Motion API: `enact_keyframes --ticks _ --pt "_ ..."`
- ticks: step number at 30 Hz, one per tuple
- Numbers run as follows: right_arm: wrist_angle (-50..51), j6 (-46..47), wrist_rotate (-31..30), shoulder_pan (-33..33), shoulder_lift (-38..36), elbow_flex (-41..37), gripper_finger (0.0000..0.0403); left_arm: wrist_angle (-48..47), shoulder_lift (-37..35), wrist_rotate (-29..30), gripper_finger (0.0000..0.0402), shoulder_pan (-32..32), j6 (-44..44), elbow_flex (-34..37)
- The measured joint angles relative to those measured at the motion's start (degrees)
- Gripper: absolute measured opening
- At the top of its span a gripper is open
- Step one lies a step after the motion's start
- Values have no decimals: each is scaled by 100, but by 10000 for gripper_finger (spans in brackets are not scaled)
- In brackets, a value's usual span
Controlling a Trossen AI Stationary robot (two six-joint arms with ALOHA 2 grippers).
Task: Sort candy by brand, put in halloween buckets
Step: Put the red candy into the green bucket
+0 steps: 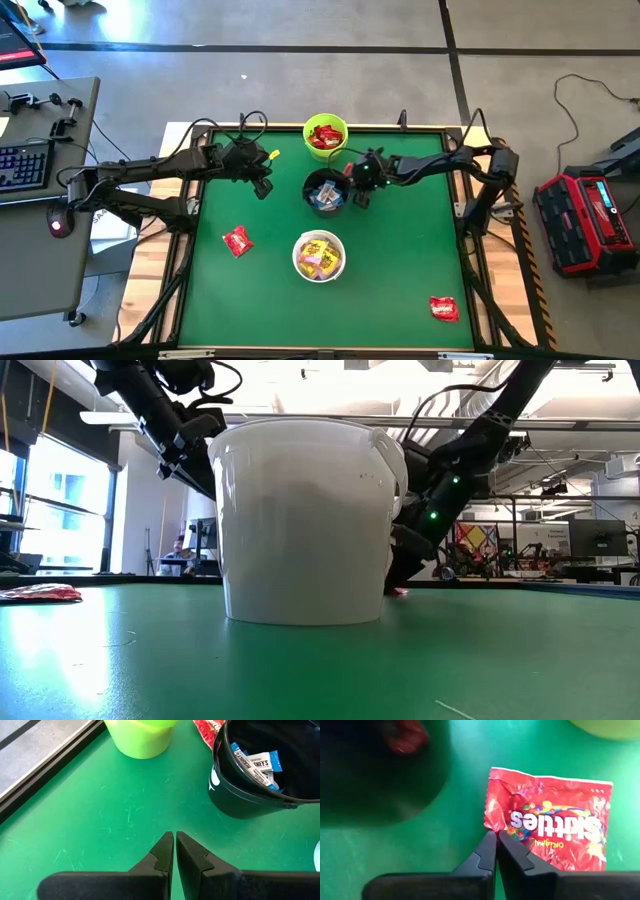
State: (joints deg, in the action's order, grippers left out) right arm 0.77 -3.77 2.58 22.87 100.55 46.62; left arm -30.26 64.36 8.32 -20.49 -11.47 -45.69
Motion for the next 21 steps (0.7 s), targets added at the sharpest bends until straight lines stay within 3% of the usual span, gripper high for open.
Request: enact_keyframes --ticks 14,17,21 --pt "955 381 -503 375 -1555 -2 0 7 0 132 11 0 5 0" --pt "1454 310 -1004 377 -1820 298 0 2 0 151 11 -27 5 0" --pt "1898 230 -1124 376 -1851 1031 0 -2 0 155 11 -31 7 0"
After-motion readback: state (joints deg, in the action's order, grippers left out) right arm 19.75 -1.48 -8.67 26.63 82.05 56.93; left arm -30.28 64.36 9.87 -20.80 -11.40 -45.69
